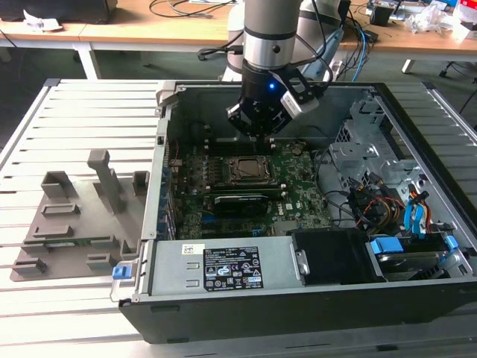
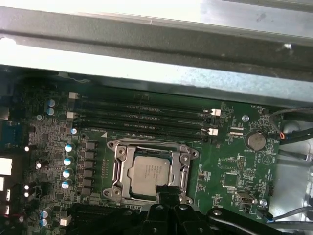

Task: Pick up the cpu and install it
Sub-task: 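Install the second cpu locking lever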

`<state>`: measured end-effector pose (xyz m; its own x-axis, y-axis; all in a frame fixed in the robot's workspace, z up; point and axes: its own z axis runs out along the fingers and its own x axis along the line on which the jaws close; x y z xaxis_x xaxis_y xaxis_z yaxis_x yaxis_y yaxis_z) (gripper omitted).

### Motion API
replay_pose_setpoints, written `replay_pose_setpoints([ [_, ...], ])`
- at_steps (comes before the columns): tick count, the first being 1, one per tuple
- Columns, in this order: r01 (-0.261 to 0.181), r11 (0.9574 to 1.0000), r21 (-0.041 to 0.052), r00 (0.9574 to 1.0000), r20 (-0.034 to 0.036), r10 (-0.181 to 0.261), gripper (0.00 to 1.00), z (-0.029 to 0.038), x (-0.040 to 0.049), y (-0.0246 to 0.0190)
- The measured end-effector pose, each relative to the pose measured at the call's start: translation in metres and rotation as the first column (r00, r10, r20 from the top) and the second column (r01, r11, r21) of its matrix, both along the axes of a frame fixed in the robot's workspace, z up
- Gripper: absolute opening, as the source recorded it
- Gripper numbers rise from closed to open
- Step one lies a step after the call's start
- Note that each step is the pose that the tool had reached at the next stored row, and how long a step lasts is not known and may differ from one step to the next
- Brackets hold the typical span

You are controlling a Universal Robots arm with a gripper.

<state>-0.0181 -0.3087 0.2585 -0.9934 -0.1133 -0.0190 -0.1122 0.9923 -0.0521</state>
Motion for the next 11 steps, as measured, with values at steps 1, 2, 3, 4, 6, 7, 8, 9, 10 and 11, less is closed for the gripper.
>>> replay_pose_setpoints([
  [1,0.000,1.0000,0.0000,1.0000,0.0000,0.000,0.11,0.0000,0.0000,-0.0009],
  [2,0.000,1.0000,0.0000,1.0000,0.0001,0.000,0.11,0.0000,0.0000,-0.0016],
  [3,0.000,1.0000,0.0000,1.0000,0.0001,0.000,0.11,0.0000,0.0000,-0.0036],
  [4,0.000,1.0000,-0.0002,1.0000,0.0001,0.000,0.11,0.0000,0.0000,-0.0052],
  [6,0.000,1.0000,-0.0007,1.0000,0.0001,0.000,0.11,-0.0001,0.0000,-0.0091],
  [7,0.000,1.0000,-0.0009,1.0000,0.0001,0.000,0.11,-0.0001,0.0000,-0.0113],
  [8,0.000,1.0000,-0.0010,1.0000,0.0001,0.000,0.11,0.0000,0.0000,-0.0121],
  [9,0.000,1.0000,-0.0010,1.0000,0.0001,0.000,0.11,-0.0001,0.0000,-0.0130],
  [10,0.000,1.0000,-0.0010,1.0000,0.0001,0.000,0.11,-0.0001,0.0000,-0.0151],
  [11,0.000,1.0000,-0.0010,1.0000,0.0001,0.000,0.11,-0.0001,0.0000,-0.0163],
])
